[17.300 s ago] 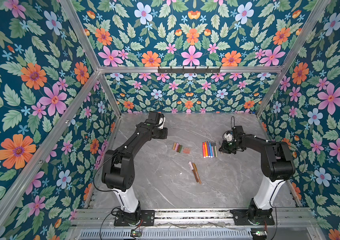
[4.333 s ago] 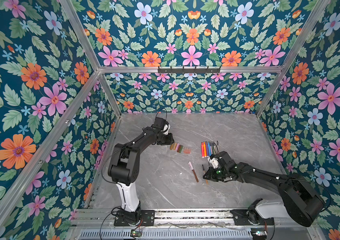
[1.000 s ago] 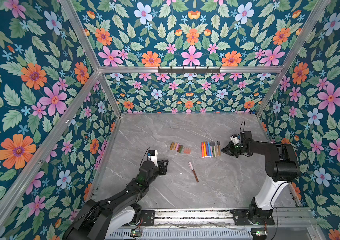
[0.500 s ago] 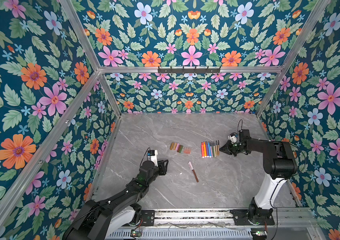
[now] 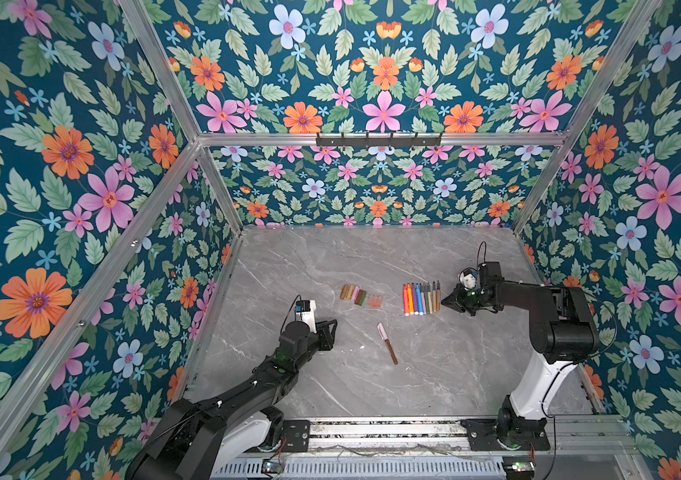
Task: Open the pen caps
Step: 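Move the open right gripper over the pink-capped brown pen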
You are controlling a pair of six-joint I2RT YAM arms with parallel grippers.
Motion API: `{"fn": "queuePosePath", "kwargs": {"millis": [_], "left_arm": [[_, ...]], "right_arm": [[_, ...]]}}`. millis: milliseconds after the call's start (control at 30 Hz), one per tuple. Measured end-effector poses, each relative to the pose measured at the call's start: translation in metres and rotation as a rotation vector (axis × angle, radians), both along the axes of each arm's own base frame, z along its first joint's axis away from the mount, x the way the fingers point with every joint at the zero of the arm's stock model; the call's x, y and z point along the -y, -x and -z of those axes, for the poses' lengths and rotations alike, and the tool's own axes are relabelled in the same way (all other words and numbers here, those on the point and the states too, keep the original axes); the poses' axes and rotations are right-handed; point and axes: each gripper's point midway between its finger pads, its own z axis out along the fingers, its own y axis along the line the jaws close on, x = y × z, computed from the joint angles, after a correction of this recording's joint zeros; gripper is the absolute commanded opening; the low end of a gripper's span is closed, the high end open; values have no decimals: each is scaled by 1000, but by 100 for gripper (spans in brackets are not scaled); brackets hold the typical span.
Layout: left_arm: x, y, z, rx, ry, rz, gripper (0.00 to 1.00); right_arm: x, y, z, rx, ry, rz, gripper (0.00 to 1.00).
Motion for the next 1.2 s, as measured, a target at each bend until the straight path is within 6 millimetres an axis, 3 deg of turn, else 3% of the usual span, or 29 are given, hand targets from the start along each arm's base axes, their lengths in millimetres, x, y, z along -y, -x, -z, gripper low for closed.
{"fn": "queuePosePath", "kwargs": {"millis": [267, 333, 433, 500, 533, 667, 733, 867, 967, 1200], "left_arm": [[1, 0, 2, -8, -2, 2, 38], [1, 0, 2, -10, -1, 2, 38], [1, 0, 2, -10, -1, 2, 38], [1, -1, 2, -11, -1, 2, 38], [1, -1, 2, -12, -2, 2, 38], [1, -1, 1, -7, 0, 2, 38], [1, -1, -1, 1, 5, 2, 38], [1, -1, -1, 1, 5, 2, 38], [1, -1, 1, -6, 1, 2, 38], [2, -2, 0, -4, 2, 2, 37]], "right_arm": [[6, 13, -5, 30, 59, 36, 2], [-3, 21, -15, 54, 107, 15, 3], [-63, 46, -52, 167, 196, -148, 10], [-124, 81, -78, 266, 225, -335, 19], [-143, 98, -83, 284, 252, -395, 22], [-179, 164, -75, 269, 405, -565, 27], [-181, 185, -65, 235, 469, -605, 27], [-170, 204, -36, 146, 567, -620, 28], [-168, 207, -24, 99, 593, -619, 27], [-173, 206, -15, 67, 604, -623, 30]]}}
